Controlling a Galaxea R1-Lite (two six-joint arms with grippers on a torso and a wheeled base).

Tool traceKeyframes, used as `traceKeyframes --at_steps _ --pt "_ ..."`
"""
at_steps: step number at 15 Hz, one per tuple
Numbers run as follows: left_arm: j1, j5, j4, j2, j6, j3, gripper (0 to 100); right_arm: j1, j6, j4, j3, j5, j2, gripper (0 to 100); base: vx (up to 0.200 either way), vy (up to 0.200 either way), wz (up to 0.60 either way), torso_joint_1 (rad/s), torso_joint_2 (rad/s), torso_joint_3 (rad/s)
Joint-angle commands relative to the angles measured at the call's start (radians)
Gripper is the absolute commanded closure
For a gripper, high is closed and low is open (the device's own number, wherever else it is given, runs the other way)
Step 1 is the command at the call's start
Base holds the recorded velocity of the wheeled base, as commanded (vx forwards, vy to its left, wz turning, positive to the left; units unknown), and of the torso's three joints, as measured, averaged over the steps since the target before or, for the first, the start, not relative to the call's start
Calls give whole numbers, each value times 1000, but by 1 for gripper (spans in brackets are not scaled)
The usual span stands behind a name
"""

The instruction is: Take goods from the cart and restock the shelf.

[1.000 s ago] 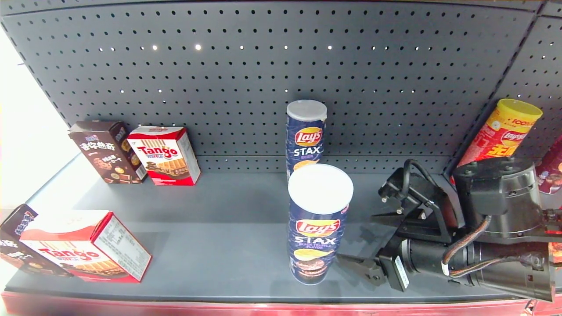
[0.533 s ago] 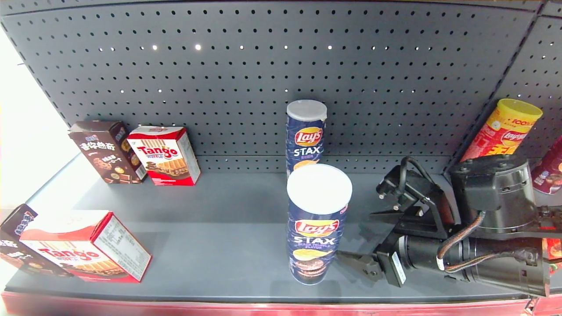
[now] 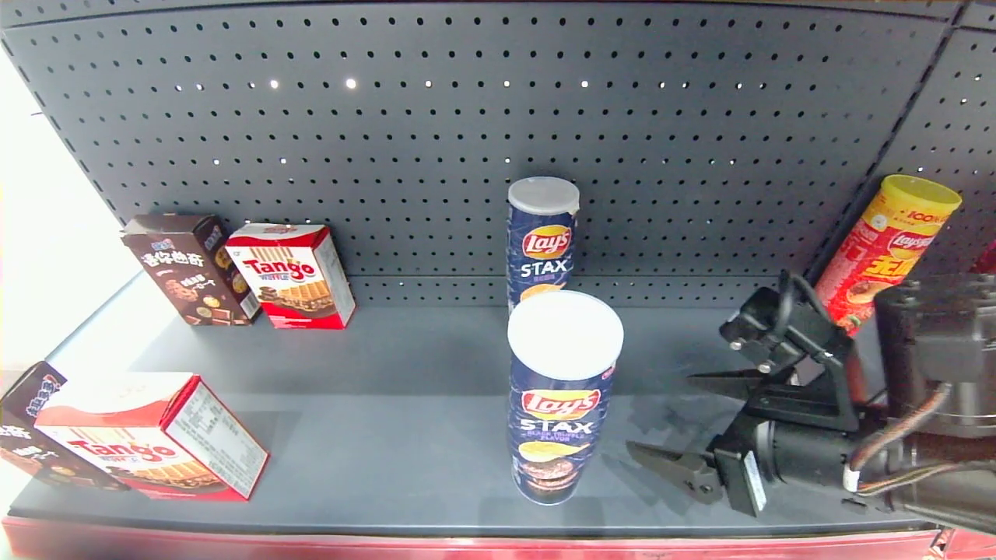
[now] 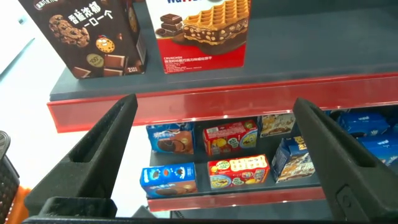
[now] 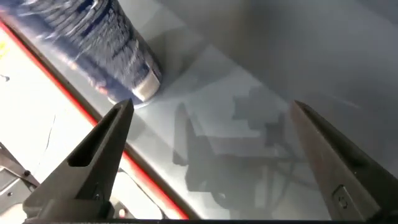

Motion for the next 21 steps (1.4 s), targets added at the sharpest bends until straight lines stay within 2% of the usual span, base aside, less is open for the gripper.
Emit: traceKeyframes --at_steps 1,5,7,8,9,13,15,16,17,18,19,20,21 --pt "0 0 0 2 0 0 0 -47 2 0 147 8 -268 0 0 0 0 0 0 0" --pt "0 -1 0 2 0 0 0 -51 -3 2 444 2 -681 0 0 0 0 0 0 0" --pt "0 -1 0 2 2 0 0 -84 2 8 523 -1 -819 0 0 0 0 0 0 0" --pt "-1 -4 2 2 2 0 0 -179 2 14 582 10 -940 0 0 0 0 0 0 0" --pt "-3 -6 2 3 2 0 0 -229 3 35 619 19 -1015 0 0 0 0 0 0 0" --pt "-1 -4 0 2 0 0 0 -289 31 250 684 17 -1397 0 0 0 0 0 0 0" --pt "-1 -6 0 2 2 0 0 -298 71 256 684 14 -1397 0 0 0 0 0 0 0" --pt "-1 -6 0 2 2 0 0 -297 92 212 696 37 -1397 0 0 0 0 0 0 0" --pt "-1 -6 2 2 2 0 0 -292 95 196 704 149 -1397 0 0 0 0 0 0 0" --pt "-1 -6 0 3 2 0 0 -294 95 200 702 198 -1397 0 0 0 0 0 0 0" --pt "-1 -6 0 2 2 0 0 -303 104 213 696 180 -1397 0 0 0 0 0 0 0" --pt "-1 -6 0 3 2 0 0 -403 154 249 684 45 -1370 0 0 0 0 0 0 0" --pt "-1 -6 0 2 2 0 0 -441 201 242 690 -90 -1353 0 0 0 0 0 0 0"
